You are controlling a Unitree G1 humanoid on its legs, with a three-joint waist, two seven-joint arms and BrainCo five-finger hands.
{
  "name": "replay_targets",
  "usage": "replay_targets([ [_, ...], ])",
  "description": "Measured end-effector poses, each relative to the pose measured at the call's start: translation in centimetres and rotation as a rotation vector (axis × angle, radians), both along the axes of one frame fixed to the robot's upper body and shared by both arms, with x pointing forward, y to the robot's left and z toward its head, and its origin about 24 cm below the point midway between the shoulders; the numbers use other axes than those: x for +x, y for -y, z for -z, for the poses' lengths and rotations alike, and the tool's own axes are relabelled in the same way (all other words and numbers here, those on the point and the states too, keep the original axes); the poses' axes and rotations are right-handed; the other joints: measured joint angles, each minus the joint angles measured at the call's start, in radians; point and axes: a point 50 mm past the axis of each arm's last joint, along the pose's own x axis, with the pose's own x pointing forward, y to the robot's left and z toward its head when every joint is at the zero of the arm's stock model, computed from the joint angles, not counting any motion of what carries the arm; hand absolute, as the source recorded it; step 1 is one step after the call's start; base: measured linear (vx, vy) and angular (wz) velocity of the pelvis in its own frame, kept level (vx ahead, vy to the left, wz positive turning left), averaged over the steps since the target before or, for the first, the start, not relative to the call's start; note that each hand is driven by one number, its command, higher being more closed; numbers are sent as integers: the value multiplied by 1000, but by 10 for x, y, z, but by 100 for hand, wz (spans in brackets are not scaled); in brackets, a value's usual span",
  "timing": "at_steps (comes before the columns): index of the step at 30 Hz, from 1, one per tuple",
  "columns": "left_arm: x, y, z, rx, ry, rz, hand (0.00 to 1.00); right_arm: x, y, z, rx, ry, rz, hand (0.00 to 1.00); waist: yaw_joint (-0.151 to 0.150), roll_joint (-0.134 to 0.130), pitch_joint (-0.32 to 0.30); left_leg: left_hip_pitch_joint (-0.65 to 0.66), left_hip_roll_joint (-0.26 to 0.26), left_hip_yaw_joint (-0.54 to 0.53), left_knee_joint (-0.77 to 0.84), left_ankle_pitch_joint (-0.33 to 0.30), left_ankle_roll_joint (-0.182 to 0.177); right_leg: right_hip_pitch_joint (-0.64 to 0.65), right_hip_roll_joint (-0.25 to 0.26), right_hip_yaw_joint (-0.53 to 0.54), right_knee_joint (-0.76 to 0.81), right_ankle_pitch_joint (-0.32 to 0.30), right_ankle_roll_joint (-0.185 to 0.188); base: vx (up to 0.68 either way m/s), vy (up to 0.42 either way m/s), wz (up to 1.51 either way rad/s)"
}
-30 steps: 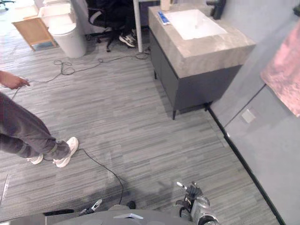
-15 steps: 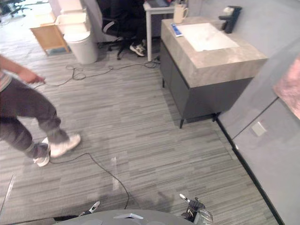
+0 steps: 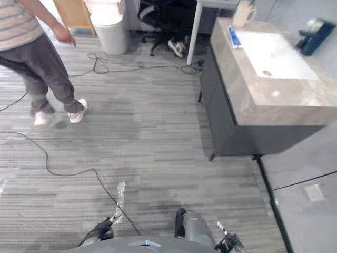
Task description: Organize washtable
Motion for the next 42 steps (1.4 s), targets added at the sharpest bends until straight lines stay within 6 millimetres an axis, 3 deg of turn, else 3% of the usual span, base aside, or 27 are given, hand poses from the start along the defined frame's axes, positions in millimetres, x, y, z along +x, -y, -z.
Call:
replay_targets([
  [1, -1, 2, 0, -13, 5, -32, 0, 1, 2, -1, -3, 4, 5, 0, 0, 9, 4, -42, -12, 4, 117, 46, -76, 33, 12, -5, -19, -9, -10, 474, -341, -7],
  [2, 1, 3, -1, -23, 25, -75, 0, 2, 1, -1, -4, 9, 5, 0, 14, 25, 15, -123, -25, 28, 350, 183, -156, 109, 41, -2, -59, -25, -33, 401, -247, -19],
  [4, 4, 0, -3, -21, 51, -109, 0, 16, -4, -3, -7, 33, -66, 0, 41, 31, 42, -241, -14, 116, 628, 204, -139, 240, 85, 35, -126, -45, -65, 296, -136, -26],
  [5, 7, -3, -5, -12, 79, -123, 0, 27, -10, -5, -12, 50, -135, 0, 61, 14, 54, -331, -5, 187, 717, 162, -66, 319, 97, 73, -178, -49, -71, 272, -89, -40],
  [6, 9, -6, -7, -4, 94, -131, 0, 42, -14, -7, -13, 77, -174, 0, 90, -2, 54, -420, -1, 258, 685, 123, 1, 382, 94, 112, -221, -50, -73, 434, -160, -73],
  [7, 6, -9, -7, 6, 88, -133, 0, 56, -17, -11, -16, 107, -204, 0, 110, -11, 54, -494, 1, 306, 575, 101, 29, 431, 85, 145, -258, -53, -76, 496, -182, -82],
  [9, 1, -8, -5, 2, 70, -138, 0, 74, -21, -16, -20, 151, -236, 0, 127, -16, 57, -546, 0, 333, 406, 92, 44, 475, 66, 175, -282, -69, -59, 585, -111, -89],
  [10, -15, -7, -1, 3, 24, -162, 0, 92, -28, -25, -47, 230, -287, 0, 132, -5, 59, -571, -3, 326, -46, 174, 45, 579, 38, 211, -327, -105, -11, 956, -31, -99],
  [11, -25, -4, 1, 0, -3, -172, 0, 86, -27, -23, -51, 227, -282, 0, 137, 7, 50, -552, -3, 299, -216, 270, 46, 626, 29, 232, -326, -120, 0, 1097, -4, -94],
  [12, -31, -5, 2, 4, -18, -181, 0, 80, -31, -20, -41, 212, -278, 0, 149, 1, 36, -543, -17, 321, -195, 360, 44, 651, 11, 252, -314, -124, -2, 883, 96, -38],
  [13, -35, -12, 1, 22, -24, -190, 0, 69, -40, -15, -10, 181, -269, 0, 153, -43, -2, -545, -45, 366, -187, 411, 73, 625, -36, 269, -249, -123, -3, 855, 110, -19],
  [14, -29, -17, -1, 32, -8, -209, 0, 64, -43, -13, 6, 170, -255, 0, 152, -77, -16, -551, -58, 425, -151, 382, 116, 567, -72, 289, -116, -107, 19, 739, 142, -1],
  [15, -26, -17, -1, 33, -1, -212, 0, 63, -43, -13, 8, 167, -250, 0, 152, -83, -17, -547, -75, 429, -123, 365, 133, 540, -82, 302, -42, -81, 20, 624, 136, 6],
  [16, -23, -18, -2, 35, 8, -210, 0, 60, -41, -12, 14, 160, -226, 0, 147, -92, -16, -515, -105, 429, -102, 331, 153, 502, -91, 304, 73, -9, 29, 525, 154, 37],
  [17, -17, -18, -3, 34, 19, -200, 0, 51, -36, -9, 20, 137, -172, 0, 128, -90, -14, -444, -144, 416, -117, 299, 183, 452, -100, 304, 252, 156, 63, 544, 181, 62],
  [18, -15, -18, -3, 39, 12, -176, 0, 46, -32, -7, 23, 119, -148, 0, 119, -86, -9, -358, -172, 398, -147, 282, 201, 394, -106, 306, 447, 217, 120, 390, 170, 67],
  [19, -15, -18, -2, 41, 7, -153, 0, 44, -31, -6, 23, 111, -146, 0, 109, -82, -7, -315, -181, 390, -160, 281, 202, 363, -112, 296, 534, 215, 126, 240, 135, 51],
  [21, -11, -14, -2, 37, 8, -107, 0, 39, -30, -6, 21, 101, -153, 0, 94, -56, 7, -149, -184, 356, -234, 281, 203, 261, -140, 217, 684, 144, 72, 45, 106, 24],
  [23, -6, -7, -2, 25, 18, -79, 0, 43, -23, -8, -5, 118, -160, 0, 86, -23, 13, -33, -155, 346, -330, 260, 213, 163, -146, 150, 652, 58, 53, -129, 118, 2],
  [25, 3, -7, -4, 26, 37, -69, 0, 45, -23, -9, -8, 122, -156, 0, 79, -36, 21, 52, -136, 342, -390, 218, 220, 86, -138, 82, 383, -14, 73, -308, 130, 11],
  [27, 5, -5, -4, 22, 43, -67, 0, 43, -22, -8, -7, 115, -156, 0, 73, -38, 20, 61, -126, 336, -385, 185, 208, 93, -127, 17, 80, 13, 84, -284, 101, 14],
  [28, 6, -2, -4, 16, 48, -76, 0, 43, -22, -8, -7, 111, -158, 0, 74, -40, 18, 66, -126, 335, -370, 164, 189, 93, -104, 34, -117, 82, 76, -131, 49, 7],
  [30, 6, 1, -3, 7, 50, -89, 0, 39, -22, -7, -9, 100, -179, 0, 71, -43, 17, 82, -126, 320, -358, 139, 149, 118, -92, 59, -207, 183, 71, 116, -97, 24],
  [31, 7, 7, -2, -11, 50, -94, 0, 38, -21, -7, -11, 94, -184, 0, 74, -34, 11, 94, -111, 305, -346, 124, 129, 147, -75, 49, -232, 203, 38, 370, -244, 30],
  [34, 5, 18, 0, -42, 44, -109, 0, 35, -18, -6, -28, 76, -237, 0, 75, 9, -27, 94, -65, 287, -307, 104, 94, 201, -31, 16, -303, 207, 16, 307, -193, 10],
  [35, -11, -6, 2, 28, -46, -2, 0, 25, -11, -3, -26, 14, -307, 0, 43, -2, -39, 75, -43, 240, -398, 145, 96, 312, -56, 51, -406, 208, 62, 132, -85, 4],
  [42, -11, -6, 2, 28, -46, -1, 0, 24, -11, -3, -26, 13, -307, 0, 43, -1, -39, 76, -43, 241, -405, 145, 96, 312, -56, 51, -408, 208, 62, 0, 0, 0],
])
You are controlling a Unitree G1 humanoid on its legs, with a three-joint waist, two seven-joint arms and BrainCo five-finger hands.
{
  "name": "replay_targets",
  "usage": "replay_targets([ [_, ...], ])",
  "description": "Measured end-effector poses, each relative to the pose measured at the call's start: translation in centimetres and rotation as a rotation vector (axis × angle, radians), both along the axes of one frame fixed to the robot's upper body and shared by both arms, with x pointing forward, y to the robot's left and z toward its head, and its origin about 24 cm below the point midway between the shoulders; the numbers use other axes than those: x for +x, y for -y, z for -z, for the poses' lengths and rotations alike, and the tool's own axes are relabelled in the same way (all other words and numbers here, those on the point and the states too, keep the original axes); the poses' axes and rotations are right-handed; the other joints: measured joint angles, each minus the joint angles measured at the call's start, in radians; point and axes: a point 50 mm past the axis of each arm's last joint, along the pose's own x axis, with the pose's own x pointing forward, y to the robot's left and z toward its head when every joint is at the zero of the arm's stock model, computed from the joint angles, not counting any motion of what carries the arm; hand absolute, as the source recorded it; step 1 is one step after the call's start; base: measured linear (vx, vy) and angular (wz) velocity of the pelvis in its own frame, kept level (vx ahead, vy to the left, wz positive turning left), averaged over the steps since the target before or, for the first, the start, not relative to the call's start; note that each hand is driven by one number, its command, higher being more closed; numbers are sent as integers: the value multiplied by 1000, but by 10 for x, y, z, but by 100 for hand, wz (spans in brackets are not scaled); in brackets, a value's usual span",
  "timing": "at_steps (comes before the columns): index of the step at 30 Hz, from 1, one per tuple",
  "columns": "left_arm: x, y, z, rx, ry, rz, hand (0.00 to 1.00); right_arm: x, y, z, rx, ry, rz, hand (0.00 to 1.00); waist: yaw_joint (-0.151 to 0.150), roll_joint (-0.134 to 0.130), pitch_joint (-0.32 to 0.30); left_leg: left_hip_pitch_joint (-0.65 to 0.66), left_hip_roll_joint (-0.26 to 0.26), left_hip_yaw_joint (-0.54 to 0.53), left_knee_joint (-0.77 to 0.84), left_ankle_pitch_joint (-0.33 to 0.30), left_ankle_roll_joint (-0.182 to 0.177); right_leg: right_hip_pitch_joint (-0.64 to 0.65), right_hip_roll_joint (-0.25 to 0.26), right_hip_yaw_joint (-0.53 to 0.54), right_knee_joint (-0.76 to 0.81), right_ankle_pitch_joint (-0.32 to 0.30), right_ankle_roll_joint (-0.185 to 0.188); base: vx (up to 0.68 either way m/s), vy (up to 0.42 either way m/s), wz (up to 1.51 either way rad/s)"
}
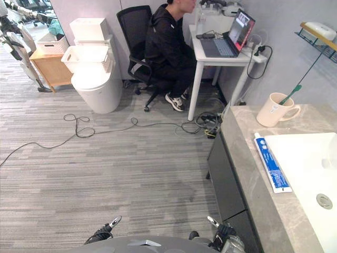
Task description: Organize washtable
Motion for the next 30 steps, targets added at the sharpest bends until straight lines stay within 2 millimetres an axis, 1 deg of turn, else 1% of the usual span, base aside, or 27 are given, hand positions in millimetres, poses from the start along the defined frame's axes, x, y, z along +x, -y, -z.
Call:
replay_targets([
  [4, 0, 1, 0, 3, -10, 28, 0, -4, 0, 1, 2, -10, 2, 0, -2, 6, -5, 1, 2, 4, -26, 8, 3, -6, -3, -5, -5, 0, 1, 0, 0, 0],
  [6, 1, 3, 1, 5, -14, 66, 0, -5, 0, 1, 3, -12, 3, 0, -6, 7, -4, -1, 2, 1, -40, 14, 3, -13, -9, -18, 2, -13, 3, 29, -8, 11],
  [7, 2, 3, 1, 6, -17, 78, 0, -5, 0, 1, 3, -13, 4, 0, -14, 10, -3, -1, 4, -6, -47, 10, -2, -22, -10, -28, 26, -36, 6, 47, -30, 19],
  [8, 2, 4, 1, 6, -21, 92, 0, -6, 0, 1, 4, -13, 4, 0, -17, 12, -2, -4, 9, -6, -50, -4, -6, -54, -14, -29, 89, -83, -3, 57, -40, 13],
  [9, 1, 3, 1, 8, -25, 94, 0, -6, 0, 1, 6, -12, 3, 0, -17, 10, -1, -5, 10, -5, -47, -12, -6, -72, -16, -28, 130, -107, -4, 71, -56, 1],
  [10, -1, 0, 1, 12, -38, 93, 0, -5, -1, 1, 11, -8, 1, 0, -18, 5, 3, -5, 14, -2, -31, -29, -8, -97, -19, -26, 198, -148, -5, 109, -107, -5],
  [11, -5, -3, 1, 17, -58, 85, 0, -5, -3, 2, 16, -7, -3, 0, -18, -6, 2, 2, 22, 5, 0, -61, -18, -115, -18, -24, 279, -201, -9, 191, -189, -13],
  [12, -13, -6, 2, 18, -77, 60, 0, -9, -5, 2, 20, -17, -15, 0, -17, -11, 1, 20, 42, 25, 44, -77, -44, -111, -2, -20, 326, -242, -22, 226, -175, -14],
  [13, -20, -10, 2, 21, -90, 38, 0, -9, -6, 3, 21, -18, -28, 0, -15, -21, -2, 4, 39, 44, 110, -77, -44, -104, -1, -12, 331, -260, -24, 216, -166, -17],
  [14, -25, -15, 2, 25, -86, -28, 0, -11, -7, 3, 26, -25, -38, 0, -20, -33, -3, -88, 43, 94, 349, -66, -65, -83, 12, 2, 326, -267, -33, 126, -133, -32],
  [15, -26, -15, 2, 15, -70, -103, 0, -12, -4, 3, 19, -25, -37, 0, -13, -27, 4, -189, 63, 136, 590, 5, -107, -52, 30, 19, 320, -277, -49, 68, -137, -48],
  [16, -29, -13, 2, 6, -73, -127, 0, -12, -2, 3, 12, -26, -37, 0, -1, -17, 13, -224, 68, 140, 694, 69, -100, -32, 41, 38, 317, -281, -56, -15, -106, -83],
  [17, -35, -10, 4, -3, -86, -144, 0, -9, -2, 2, 19, -25, -59, 0, 18, -29, 23, -277, 75, 142, 814, 143, -99, -6, 43, 81, 312, -291, -72, -55, -88, -115],
  [18, -40, -7, 5, -14, -99, -159, 0, -7, -5, 2, 48, -24, -104, 0, 31, -17, 30, -333, 78, 154, 901, 71, -69, 14, 47, 122, 311, -297, -81, -124, -82, -125],
  [19, -39, -6, 5, -17, -95, -158, 0, -4, -4, 2, 57, -27, -110, 0, 30, -14, 43, -385, 77, 161, 898, 17, -67, 33, 43, 161, 299, -297, -81, -232, -58, -138],
  [20, -38, -5, 5, -16, -90, -160, 0, -2, -3, 2, 58, -32, -113, 0, 31, -14, 59, -433, 79, 138, 827, -18, -81, 55, 40, 231, 279, -297, -78, -231, -15, -94],
  [21, -38, -5, 5, -15, -88, -160, 0, -2, -3, 2, 58, -32, -113, 0, 31, -14, 59, -442, 79, 127, 809, -20, -84, 56, 40, 240, 278, -298, -75, -274, -8, -120],
  [22, -42, -5, 5, -13, -97, -165, 0, -1, -4, 2, 54, -34, -113, 0, 31, -14, 60, -463, 79, 59, 722, -19, -86, 59, 41, 302, 280, -316, -57, -202, -12, -98],
  [23, -45, -5, 5, -13, -103, -165, 0, 0, -4, 1, 44, -35, -119, 0, 31, -13, 61, -466, 79, 9, 670, -19, -87, 57, 43, 335, 286, -331, -52, -311, -5, -152],
  [24, -48, -5, 5, -11, -111, -167, 0, 2, -1, 0, 13, -33, -127, 0, 28, -12, 61, -465, 79, -118, 563, -18, -88, 42, 50, 400, 318, -370, -40, -313, 46, -167],
  [25, -50, -6, 5, -8, -113, -168, 0, 7, -1, -1, -10, -22, -133, 0, 32, -12, 61, -446, 79, -261, 459, -18, -88, 22, 55, 478, 368, -422, -30, -254, 90, -172],
  [26, -51, -6, 5, -7, -116, -169, 0, 10, -1, -2, -21, -14, -135, 0, 32, -10, 62, -432, 80, -324, 418, -18, -90, 19, 56, 510, 391, -441, -19, -94, 195, -156],
  [27, -57, -6, 5, -5, -128, -171, 0, 13, 2, -3, -40, -5, -142, 0, 29, -6, 62, -403, 86, -391, 366, -20, -93, 11, 57, 558, 419, -466, 4, 230, 375, -160],
  [28, -59, -4, 6, -9, -132, -173, 0, 12, 10, -5, -66, -2, -141, 0, 31, 17, 56, -363, 104, -408, 311, -16, -136, 21, 57, 628, 441, -500, 45, 436, 576, -184],
  [29, -62, -8, 5, 3, -142, -166, 0, 7, 8, -3, -66, -7, -125, 0, 34, -7, 58, -357, 74, -322, 387, -88, -234, 41, 13, 699, 440, -516, 70, 488, 563, -173],
  [30, -59, -14, 4, 23, -131, -161, 0, 4, 2, -2, -46, -11, -125, 0, 37, -34, 46, -352, 56, -282, 402, -105, -212, 37, -16, 733, 433, -497, 75, 338, 469, -140],
])
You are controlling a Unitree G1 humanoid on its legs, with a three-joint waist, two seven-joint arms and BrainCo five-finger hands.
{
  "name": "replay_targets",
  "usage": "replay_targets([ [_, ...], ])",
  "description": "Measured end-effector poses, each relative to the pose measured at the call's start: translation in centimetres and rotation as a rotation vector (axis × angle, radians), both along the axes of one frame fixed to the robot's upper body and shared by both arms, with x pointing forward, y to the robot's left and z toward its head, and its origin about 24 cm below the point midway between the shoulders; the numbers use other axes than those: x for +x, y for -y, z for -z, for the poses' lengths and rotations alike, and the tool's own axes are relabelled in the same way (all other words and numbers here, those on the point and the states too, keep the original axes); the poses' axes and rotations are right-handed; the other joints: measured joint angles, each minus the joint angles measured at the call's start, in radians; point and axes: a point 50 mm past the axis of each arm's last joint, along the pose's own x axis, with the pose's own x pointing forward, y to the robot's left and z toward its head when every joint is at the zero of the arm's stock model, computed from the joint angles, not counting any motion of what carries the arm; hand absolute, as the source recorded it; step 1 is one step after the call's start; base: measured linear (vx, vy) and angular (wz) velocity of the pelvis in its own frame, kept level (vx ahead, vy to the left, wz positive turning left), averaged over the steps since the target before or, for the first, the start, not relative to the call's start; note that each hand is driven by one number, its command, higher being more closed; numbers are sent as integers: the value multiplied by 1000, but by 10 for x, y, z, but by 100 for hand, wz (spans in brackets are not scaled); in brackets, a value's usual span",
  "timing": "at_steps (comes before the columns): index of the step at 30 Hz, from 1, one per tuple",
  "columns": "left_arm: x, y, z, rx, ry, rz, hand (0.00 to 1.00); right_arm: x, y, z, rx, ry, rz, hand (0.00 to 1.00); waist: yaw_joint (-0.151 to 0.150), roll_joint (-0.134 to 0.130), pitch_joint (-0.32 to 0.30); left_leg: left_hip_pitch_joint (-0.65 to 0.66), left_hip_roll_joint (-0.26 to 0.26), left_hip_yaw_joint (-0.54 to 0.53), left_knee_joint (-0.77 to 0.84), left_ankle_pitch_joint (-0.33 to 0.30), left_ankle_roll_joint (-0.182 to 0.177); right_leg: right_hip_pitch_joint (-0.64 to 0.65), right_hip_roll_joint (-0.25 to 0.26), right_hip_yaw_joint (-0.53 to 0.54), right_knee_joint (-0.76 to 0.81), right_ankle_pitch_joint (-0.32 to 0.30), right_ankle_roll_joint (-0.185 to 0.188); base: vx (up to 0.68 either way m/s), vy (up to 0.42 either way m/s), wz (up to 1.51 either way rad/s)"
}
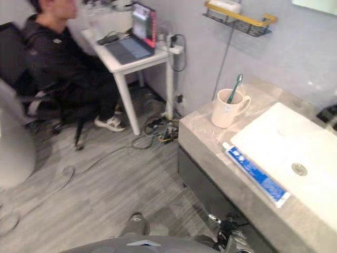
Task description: Organize washtable
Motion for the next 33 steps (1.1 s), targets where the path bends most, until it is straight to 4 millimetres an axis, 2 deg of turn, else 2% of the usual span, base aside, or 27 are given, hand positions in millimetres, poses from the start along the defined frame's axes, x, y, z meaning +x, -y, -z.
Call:
replay_targets([
  [1, 0, -8, -2, 22, -3, 12, 0, -2, -8, 2, 24, -2, 2, 0, -10, -22, -13, 1, -15, 48, 13, -14, 27, -5, -28, 30, -5, 47, -6, 241, 430, -113],
  [2, 6, -12, -3, 35, 7, 38, 0, -4, -11, 3, 37, -3, 12, 0, -22, -26, -17, 8, -22, 92, 15, -15, 51, -18, -45, 47, -11, 114, -13, 247, 533, -113],
  [3, 27, -12, -6, 50, 62, 94, 0, -9, -9, 3, 39, -13, 33, 0, -46, -22, -22, 7, -36, 138, 0, -3, 90, -56, -70, 59, -16, 210, -20, 216, 494, -88],
  [4, 33, -12, -7, 53, 79, 120, 0, -11, -8, 4, 38, -16, 41, 0, -52, -18, -25, 5, -42, 159, -12, 6, 105, -77, -79, 63, -16, 253, -24, 191, 464, -96],
  [6, 59, -8, -11, 64, 145, 216, 0, -14, 0, 3, 23, -16, 65, 0, -60, 15, -45, 3, -42, 245, -55, 40, 157, -175, -91, 49, -20, 425, -30, 186, 443, -109],
  [7, 67, -4, -12, 63, 166, 256, 0, -10, 4, 1, 11, -3, 60, 0, -65, 36, -51, 9, -33, 295, -81, 55, 179, -214, -107, -47, -17, 479, -35, 106, 433, -121],
  [8, 73, -5, -15, 72, 188, 272, 0, -4, 5, -1, 3, 14, 40, 0, -61, 41, -49, 27, -28, 345, -119, 69, 200, -242, -129, -218, 23, 453, -56, 51, 337, -109],
  [9, 74, -5, -15, 73, 192, 268, 0, -2, 4, -1, 3, 15, 26, 0, -57, 40, -49, 48, -28, 372, -146, 78, 209, -249, -144, -328, 53, 424, -70, 33, 247, -116],
  [10, 73, -4, -14, 68, 189, 263, 0, 1, 1, -1, 6, 18, 1, 0, -47, 46, -50, 83, -26, 422, -191, 91, 222, -234, -158, -533, 94, 368, -72, 49, 147, -98],
  [11, 71, -2, -13, 63, 183, 263, 0, 2, 0, -1, 5, 19, -13, 0, -44, 49, -52, 93, -26, 443, -207, 95, 225, -216, -153, -603, 101, 344, -66, 136, 46, -137],
  [12, 66, 3, -11, 45, 169, 259, 0, 4, -1, -2, 0, 19, -38, 0, -28, 47, -55, 113, -27, 508, -239, 108, 233, -173, -123, -703, 76, 280, -58, 144, -78, -117],
  [14, 60, 10, -8, 21, 143, 265, 0, 8, -2, -2, 0, 25, -50, 0, -11, 47, -62, 112, -28, 570, -254, 119, 234, -142, -114, -769, -30, 264, -55, 137, -121, -118],
  [16, 60, 15, -6, -1, 135, 284, 0, 6, -4, -2, 4, 18, -70, 0, -9, 45, -63, 130, -40, 610, -330, 167, 234, -96, -109, -784, -201, 280, -28, 59, -55, -64],
  [18, 58, 16, -5, -5, 125, 289, 0, 5, -4, -1, 4, 12, -72, 0, -10, 44, -70, 148, -42, 621, -396, 208, 223, -77, -97, -778, -282, 309, -2, 1, -67, -22],
  [19, 56, 15, -5, -5, 118, 291, 0, 4, -4, -1, 2, 9, -70, 0, -11, 47, -73, 165, -33, 618, -445, 245, 208, -67, -75, -777, -328, 340, -13, -48, -85, -11],
  [22, 54, 15, -4, -6, 111, 289, 0, -3, -2, 1, 5, -14, -48, 0, -7, 37, -69, 198, -12, 607, -484, 276, 190, -39, -45, -780, -359, 359, -28, -113, -109, -2],
  [26, 53, 15, -4, -9, 109, 291, 0, -8, 1, 2, 1, -22, -26, 0, -7, 35, -67, 211, 8, 596, -499, 301, 175, -29, -22, -783, -365, 366, -40, -131, -57, 2],
  [28, 54, 15, -4, -10, 110, 290, 0, -14, 2, 3, 3, -34, -19, 0, -7, 37, -64, 200, 14, 589, -481, 296, 171, -29, -18, -786, -365, 365, -40, -114, -11, 7],
  [30, 54, 16, -4, -11, 112, 288, 0, -17, 3, 3, 3, -39, -4, 0, -6, 43, -47, 167, 36, 585, -398, 249, 155, -26, -6, -782, -360, 357, -46, -105, -12, -3],
  [31, 54, 16, -4, -14, 113, 280, 0, -15, 5, 2, 0, -27, 5, 0, -6, 60, -23, 140, 62, 580, -315, 199, 136, -15, 11, -761, -356, 352, -54, -99, -10, -21],
  [33, 49, 15, -3, -18, 109, 240, 0, -14, 7, 1, 1, -19, 18, 0, 2, 64, 4, 116, 94, 571, -213, 146, 94, -4, 45, -721, -356, 349, -59, -70, -17, -29],
])
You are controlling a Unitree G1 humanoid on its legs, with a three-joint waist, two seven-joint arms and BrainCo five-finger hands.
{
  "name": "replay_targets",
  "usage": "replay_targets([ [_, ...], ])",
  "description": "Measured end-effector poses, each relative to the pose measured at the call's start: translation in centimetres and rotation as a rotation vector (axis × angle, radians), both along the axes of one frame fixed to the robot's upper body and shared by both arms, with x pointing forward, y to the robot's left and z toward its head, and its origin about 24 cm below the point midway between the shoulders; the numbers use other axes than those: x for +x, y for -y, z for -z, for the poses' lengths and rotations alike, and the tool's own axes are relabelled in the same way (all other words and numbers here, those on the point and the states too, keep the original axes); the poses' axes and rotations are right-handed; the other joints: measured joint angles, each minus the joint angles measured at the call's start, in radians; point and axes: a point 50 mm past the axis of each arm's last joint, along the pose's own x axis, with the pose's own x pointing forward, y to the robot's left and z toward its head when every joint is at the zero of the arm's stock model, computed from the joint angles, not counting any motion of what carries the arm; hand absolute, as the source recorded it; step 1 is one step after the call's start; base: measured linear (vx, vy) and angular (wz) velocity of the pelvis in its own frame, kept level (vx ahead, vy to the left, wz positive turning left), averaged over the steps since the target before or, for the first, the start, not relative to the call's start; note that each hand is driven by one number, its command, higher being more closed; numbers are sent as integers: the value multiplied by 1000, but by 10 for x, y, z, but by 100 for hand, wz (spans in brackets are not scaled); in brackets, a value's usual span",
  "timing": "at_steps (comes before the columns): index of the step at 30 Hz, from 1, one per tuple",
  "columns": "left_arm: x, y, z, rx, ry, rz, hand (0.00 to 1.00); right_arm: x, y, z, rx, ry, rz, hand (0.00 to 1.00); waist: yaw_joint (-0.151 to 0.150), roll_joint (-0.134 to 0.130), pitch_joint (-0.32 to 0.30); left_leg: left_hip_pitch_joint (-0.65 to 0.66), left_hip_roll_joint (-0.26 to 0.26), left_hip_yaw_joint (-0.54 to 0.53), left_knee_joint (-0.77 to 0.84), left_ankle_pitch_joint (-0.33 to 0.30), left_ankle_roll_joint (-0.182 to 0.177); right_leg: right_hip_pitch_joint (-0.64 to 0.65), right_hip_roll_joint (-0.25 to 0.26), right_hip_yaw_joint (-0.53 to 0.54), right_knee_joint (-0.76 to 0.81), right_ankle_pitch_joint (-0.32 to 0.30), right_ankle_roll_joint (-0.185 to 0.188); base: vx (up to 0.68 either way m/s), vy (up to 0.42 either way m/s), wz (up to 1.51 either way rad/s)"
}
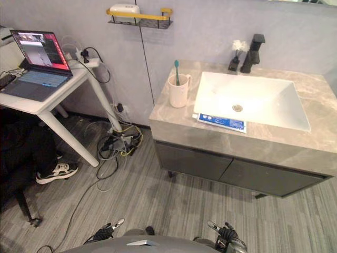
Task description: Organize washtable
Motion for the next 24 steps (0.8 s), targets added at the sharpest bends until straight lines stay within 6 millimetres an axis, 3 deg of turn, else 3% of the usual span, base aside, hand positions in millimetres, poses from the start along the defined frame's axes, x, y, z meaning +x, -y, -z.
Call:
replay_targets([
  [5, -6, -1, 1, -12, -4, -66, 0, -4, 5, 0, -4, -4, 38, 0, 30, -6, 12, -7, -51, -125, 23, 23, -19, -7, -10, 73, 1, 1, -3, 13, -2, -14],
  [9, -22, 5, 4, -51, -26, -169, 0, 2, 2, -1, 7, 12, 41, 0, 33, 10, -2, 29, -86, -120, -102, 13, 63, -18, -19, 133, -72, 48, 17, 101, 77, -24],
  [15, -26, 5, 6, -55, -48, -178, 0, 2, 0, 0, 13, 12, 19, 0, 43, -1, -34, 73, -127, -72, -146, -1, 89, -7, -60, 177, -101, 59, 29, 165, 70, -21],
  [18, -7, 2, 2, -39, -5, -118, 0, 10, -1, -2, 2, 20, -27, 0, 44, -5, -36, 73, -146, -68, -151, -13, 109, -16, -79, 179, -90, 43, 44, 145, 54, -4],
  [22, 17, 5, -3, -15, 58, -24, 0, 25, -6, -4, 6, 53, -58, 0, 44, -9, -23, 103, -155, -45, -174, -17, 117, -166, -91, 179, 230, -52, 50, 127, 26, -18],
  [24, 19, 4, -3, -4, 57, 6, 0, 26, -6, -5, 6, 59, -59, 0, 41, -15, -12, 157, -157, -51, -176, -17, 118, -205, -101, 158, 389, -56, 53, 107, -21, -22],
])
